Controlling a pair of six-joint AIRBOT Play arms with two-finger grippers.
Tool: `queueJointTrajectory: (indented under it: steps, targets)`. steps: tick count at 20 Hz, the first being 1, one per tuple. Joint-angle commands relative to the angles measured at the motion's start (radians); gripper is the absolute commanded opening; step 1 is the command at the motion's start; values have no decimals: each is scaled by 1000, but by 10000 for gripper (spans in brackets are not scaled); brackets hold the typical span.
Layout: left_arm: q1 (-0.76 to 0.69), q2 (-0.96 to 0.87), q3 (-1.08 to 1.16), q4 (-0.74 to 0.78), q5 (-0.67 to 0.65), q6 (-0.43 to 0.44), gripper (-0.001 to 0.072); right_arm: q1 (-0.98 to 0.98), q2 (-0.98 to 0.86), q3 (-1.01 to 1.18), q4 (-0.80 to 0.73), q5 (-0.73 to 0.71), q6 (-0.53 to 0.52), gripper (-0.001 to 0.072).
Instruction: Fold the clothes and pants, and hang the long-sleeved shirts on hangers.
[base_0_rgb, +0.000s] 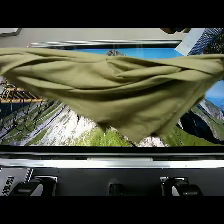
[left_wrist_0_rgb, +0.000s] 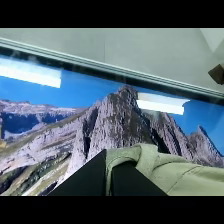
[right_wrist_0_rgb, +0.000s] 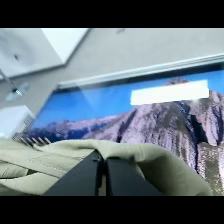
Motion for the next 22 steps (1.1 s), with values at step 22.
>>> queueJointTrajectory:
  steps: [22]
  targets:
    - [1,-992,-275,-183,69,5,17,-8,-1159,-111,361,351,-2,266]
